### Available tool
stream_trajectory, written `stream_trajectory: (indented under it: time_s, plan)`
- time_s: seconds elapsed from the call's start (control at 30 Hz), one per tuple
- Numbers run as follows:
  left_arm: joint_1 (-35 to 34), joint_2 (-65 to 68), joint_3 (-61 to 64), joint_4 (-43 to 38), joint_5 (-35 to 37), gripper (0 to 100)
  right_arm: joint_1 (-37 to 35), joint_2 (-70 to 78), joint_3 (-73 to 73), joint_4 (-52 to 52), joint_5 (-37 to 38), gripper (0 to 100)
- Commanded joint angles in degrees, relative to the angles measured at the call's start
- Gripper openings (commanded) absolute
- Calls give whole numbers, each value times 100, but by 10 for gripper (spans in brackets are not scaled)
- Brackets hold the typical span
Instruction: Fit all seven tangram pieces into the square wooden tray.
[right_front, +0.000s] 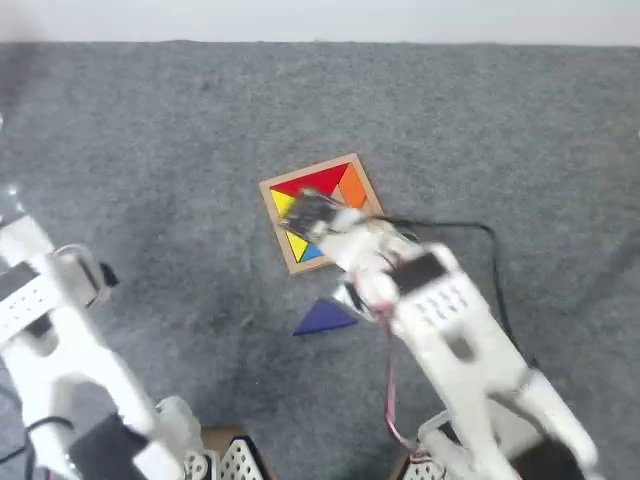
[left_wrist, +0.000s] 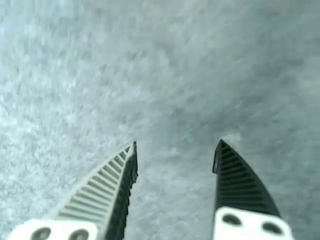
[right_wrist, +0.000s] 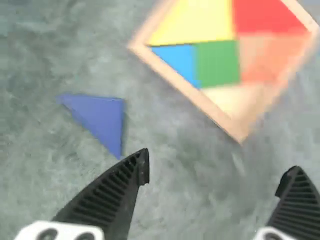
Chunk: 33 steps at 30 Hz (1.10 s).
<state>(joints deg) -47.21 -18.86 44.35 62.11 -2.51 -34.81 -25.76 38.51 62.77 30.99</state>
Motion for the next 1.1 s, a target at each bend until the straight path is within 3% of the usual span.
stream_trajectory:
  time_s: [0.0, 0.27, 0.67, 0.73, 0.93, 1.07]
  plan:
    - [-387, 457, -31, -123, -273, 242, -673, 1807, -1108, 242, 1371, 403]
    - [-229, 765, -48, -316, -290, 242, -1209, 2369, -897, 426, 2716, 405]
    - [-193, 765, -40, -290, -431, 242, -1736, 2475, -818, 409, 2549, 452]
    - [-193, 765, -40, -281, -431, 242, -1736, 2554, -809, 444, 2541, 396]
    - [-193, 765, -40, -281, -440, 242, -1710, 2774, -809, 400, 2541, 101]
    - [-193, 765, -40, -273, -440, 242, -1701, 2923, -809, 400, 2541, 157]
